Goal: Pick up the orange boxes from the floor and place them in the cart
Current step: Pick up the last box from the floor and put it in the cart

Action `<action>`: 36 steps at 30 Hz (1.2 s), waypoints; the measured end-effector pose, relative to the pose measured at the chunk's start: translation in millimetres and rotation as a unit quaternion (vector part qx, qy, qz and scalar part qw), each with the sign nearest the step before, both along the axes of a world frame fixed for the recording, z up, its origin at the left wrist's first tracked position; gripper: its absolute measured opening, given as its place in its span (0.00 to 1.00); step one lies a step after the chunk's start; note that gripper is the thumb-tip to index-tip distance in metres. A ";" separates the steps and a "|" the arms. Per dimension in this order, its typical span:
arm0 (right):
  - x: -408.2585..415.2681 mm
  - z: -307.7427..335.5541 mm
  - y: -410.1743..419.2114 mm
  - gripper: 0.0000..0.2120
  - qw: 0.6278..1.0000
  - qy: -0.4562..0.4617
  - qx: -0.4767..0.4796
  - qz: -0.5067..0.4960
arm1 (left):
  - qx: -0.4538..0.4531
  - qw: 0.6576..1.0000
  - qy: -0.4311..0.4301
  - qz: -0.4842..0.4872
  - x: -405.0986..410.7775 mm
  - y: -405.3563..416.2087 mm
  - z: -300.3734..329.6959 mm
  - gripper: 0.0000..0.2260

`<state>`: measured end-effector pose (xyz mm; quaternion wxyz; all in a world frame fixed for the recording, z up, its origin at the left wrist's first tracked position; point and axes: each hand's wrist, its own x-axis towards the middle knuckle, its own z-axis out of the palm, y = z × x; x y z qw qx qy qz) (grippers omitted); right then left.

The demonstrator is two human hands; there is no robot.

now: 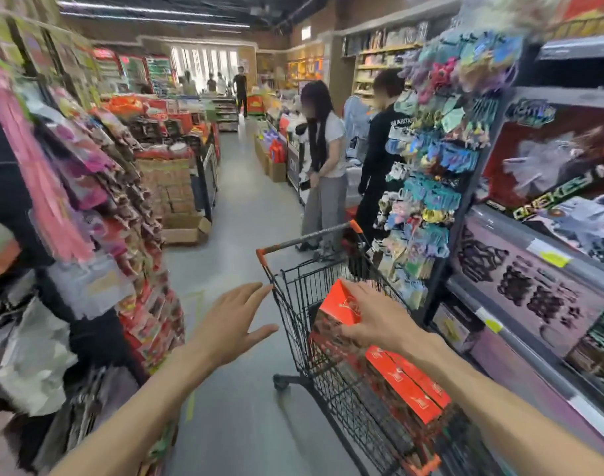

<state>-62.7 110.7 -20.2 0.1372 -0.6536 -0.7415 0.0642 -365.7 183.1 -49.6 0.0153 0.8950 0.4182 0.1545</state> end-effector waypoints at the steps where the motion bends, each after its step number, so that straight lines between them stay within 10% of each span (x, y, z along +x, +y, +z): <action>1: 4.3 -4.8 20.8 0.48 1.000 0.000 -0.003 -0.009 | 0.002 1.000 0.002 -0.009 4.7 25.3 -3.9 0.36; 15: 92.0 -76.3 239.5 0.48 0.985 -0.001 -0.066 -0.162 | -0.052 0.985 0.045 -0.157 146.5 332.9 -62.9 0.35; 36: 134.9 -426.2 355.9 0.52 0.911 0.046 -0.290 -0.290 | -0.106 0.910 0.150 -0.372 309.3 471.9 -281.3 0.31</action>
